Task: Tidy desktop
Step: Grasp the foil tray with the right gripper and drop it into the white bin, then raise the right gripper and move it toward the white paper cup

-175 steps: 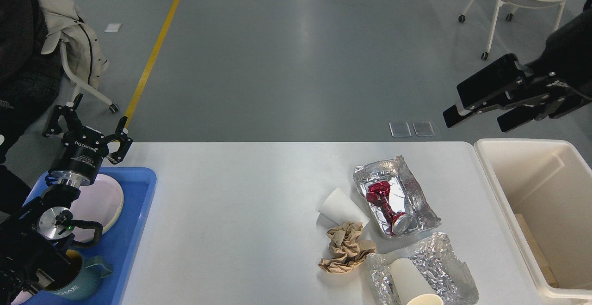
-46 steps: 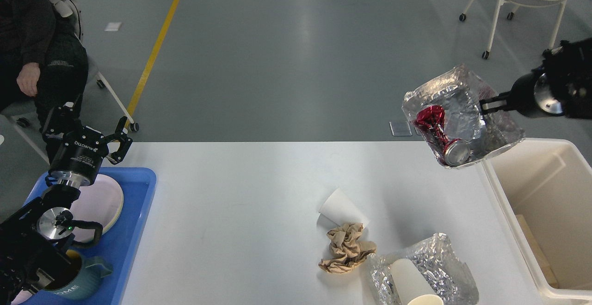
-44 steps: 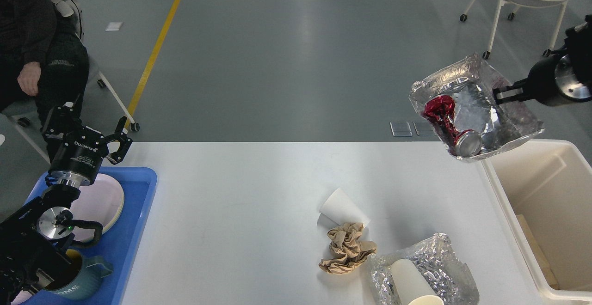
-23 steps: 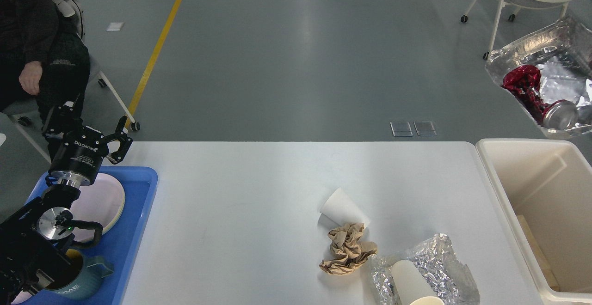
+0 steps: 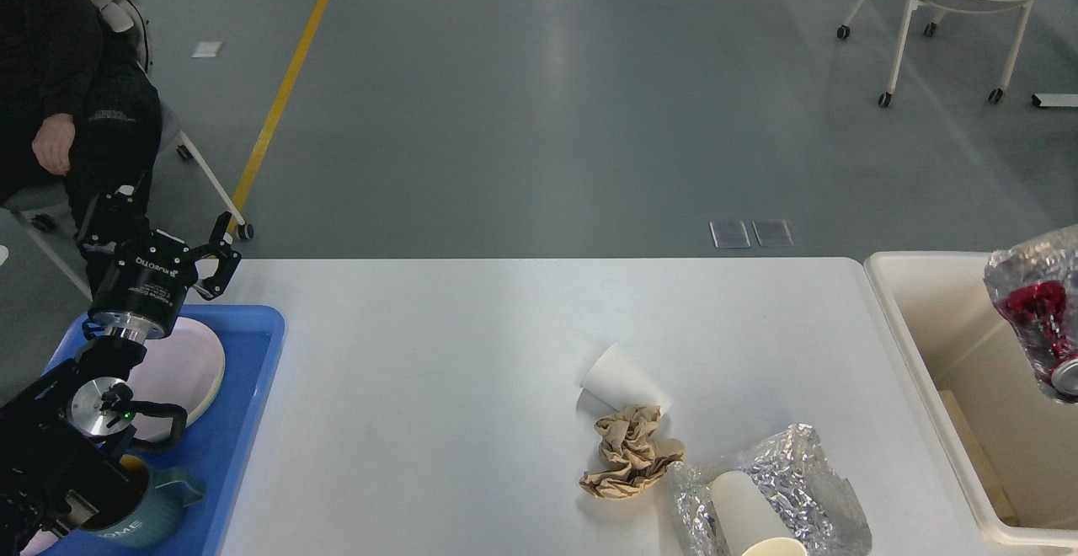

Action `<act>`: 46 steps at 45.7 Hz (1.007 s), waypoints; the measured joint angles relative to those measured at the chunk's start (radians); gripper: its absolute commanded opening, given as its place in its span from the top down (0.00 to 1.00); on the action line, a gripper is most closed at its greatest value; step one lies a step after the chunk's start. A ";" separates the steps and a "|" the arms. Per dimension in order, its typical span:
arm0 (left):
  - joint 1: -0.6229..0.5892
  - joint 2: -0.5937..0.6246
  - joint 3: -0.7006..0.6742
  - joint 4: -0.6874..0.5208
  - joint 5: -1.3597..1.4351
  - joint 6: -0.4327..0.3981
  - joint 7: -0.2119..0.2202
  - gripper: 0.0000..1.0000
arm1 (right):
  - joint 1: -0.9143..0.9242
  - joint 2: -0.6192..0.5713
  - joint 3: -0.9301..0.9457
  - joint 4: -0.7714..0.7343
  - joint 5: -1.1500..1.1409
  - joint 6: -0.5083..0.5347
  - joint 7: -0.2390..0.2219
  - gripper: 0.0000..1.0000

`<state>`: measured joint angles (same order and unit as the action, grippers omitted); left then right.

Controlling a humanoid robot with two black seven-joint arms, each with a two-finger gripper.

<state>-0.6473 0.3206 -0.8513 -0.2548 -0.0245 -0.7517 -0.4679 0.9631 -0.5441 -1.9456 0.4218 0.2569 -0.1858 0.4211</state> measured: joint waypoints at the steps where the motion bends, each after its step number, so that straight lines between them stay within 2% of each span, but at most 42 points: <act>1: 0.000 0.000 0.000 0.000 0.000 0.000 0.000 0.00 | -0.044 0.007 0.014 -0.035 0.017 0.000 -0.013 1.00; 3: 0.000 0.000 0.000 0.000 0.000 0.000 0.000 0.00 | -0.103 0.015 0.044 -0.089 0.033 0.000 -0.034 0.98; 4: 0.000 0.000 0.000 0.000 0.000 0.000 0.000 0.00 | -0.127 0.018 0.060 -0.113 0.037 0.000 -0.045 0.85; 5: 0.000 0.000 0.000 0.000 0.000 0.000 0.000 0.00 | -0.152 0.022 0.081 -0.138 0.041 0.000 -0.058 0.67; 7: 0.000 0.000 0.000 0.000 0.000 0.000 0.000 0.00 | -0.181 0.030 0.112 -0.167 0.045 0.001 -0.076 0.00; 13: 0.000 0.000 0.000 0.000 0.000 0.000 0.000 0.00 | -0.217 0.045 0.170 -0.198 0.049 0.008 -0.104 0.00; 24: 0.000 0.000 0.000 0.000 0.000 0.000 0.000 0.00 | -0.180 0.043 0.181 -0.180 0.038 0.023 -0.103 0.00; 28: 0.000 0.000 0.000 0.000 0.000 0.000 0.000 0.00 | -0.038 0.030 0.184 -0.098 -0.020 0.078 -0.087 0.00; 36: 0.000 0.000 0.000 0.000 0.000 0.000 0.000 0.00 | 0.477 0.003 0.186 0.273 -0.305 0.202 -0.032 0.00; 41: 0.000 0.000 0.000 0.000 0.000 0.000 0.000 0.00 | 0.807 0.049 0.186 0.506 -0.459 0.252 -0.020 0.00; 46: 0.000 0.000 0.000 0.000 0.000 0.000 0.000 0.00 | 1.115 0.139 0.186 0.725 -0.531 0.365 -0.017 0.00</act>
<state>-0.6473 0.3206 -0.8513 -0.2547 -0.0245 -0.7517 -0.4679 2.0777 -0.4048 -1.7594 1.1469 -0.2742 0.1792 0.4044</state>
